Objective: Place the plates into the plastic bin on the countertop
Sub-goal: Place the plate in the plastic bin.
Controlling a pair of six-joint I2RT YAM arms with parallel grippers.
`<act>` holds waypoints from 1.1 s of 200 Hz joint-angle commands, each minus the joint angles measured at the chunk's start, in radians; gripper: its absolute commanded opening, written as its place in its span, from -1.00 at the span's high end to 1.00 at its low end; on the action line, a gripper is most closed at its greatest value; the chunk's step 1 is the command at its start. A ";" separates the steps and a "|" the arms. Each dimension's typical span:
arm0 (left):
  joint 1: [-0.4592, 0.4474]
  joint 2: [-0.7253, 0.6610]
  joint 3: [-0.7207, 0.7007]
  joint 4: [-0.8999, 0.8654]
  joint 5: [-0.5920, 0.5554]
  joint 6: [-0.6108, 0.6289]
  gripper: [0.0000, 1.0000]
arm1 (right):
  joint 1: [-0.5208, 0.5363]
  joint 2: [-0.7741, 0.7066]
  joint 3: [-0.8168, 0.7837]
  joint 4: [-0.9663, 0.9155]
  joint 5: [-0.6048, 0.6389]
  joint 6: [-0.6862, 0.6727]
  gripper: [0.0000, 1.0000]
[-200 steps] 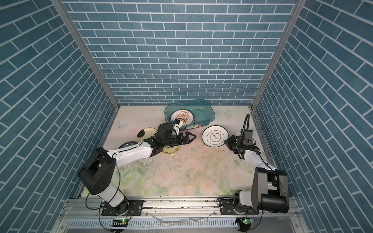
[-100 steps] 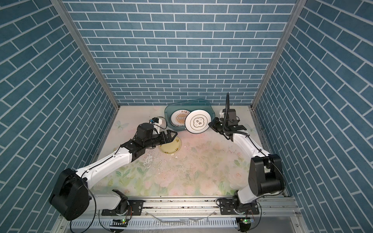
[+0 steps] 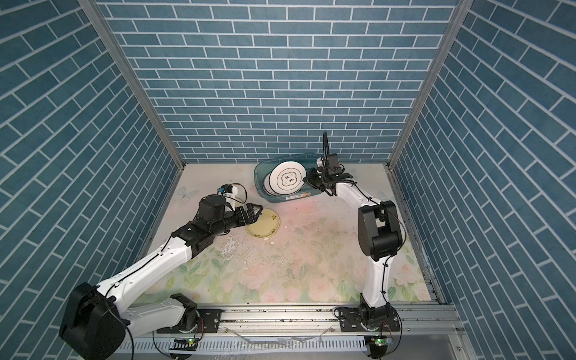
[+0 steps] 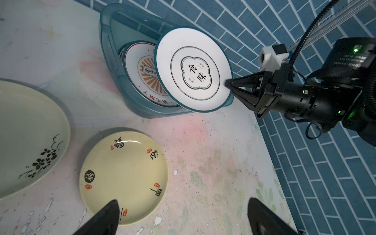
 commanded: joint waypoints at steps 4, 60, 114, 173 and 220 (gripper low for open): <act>0.013 -0.017 -0.015 -0.003 -0.004 0.003 -0.99 | 0.018 0.049 0.081 0.009 -0.016 0.024 1.00; 0.023 -0.020 -0.017 0.000 -0.002 0.002 -0.99 | 0.036 0.175 0.243 -0.067 0.014 0.021 1.00; 0.038 -0.020 -0.023 0.000 0.005 0.004 -0.99 | 0.041 0.244 0.299 -0.109 0.037 0.012 1.00; 0.044 -0.020 -0.029 0.002 0.010 0.005 -0.99 | 0.056 0.286 0.399 -0.211 0.027 -0.047 0.81; 0.049 -0.016 -0.034 0.011 0.011 0.006 -0.99 | 0.071 0.345 0.546 -0.392 0.043 -0.128 0.03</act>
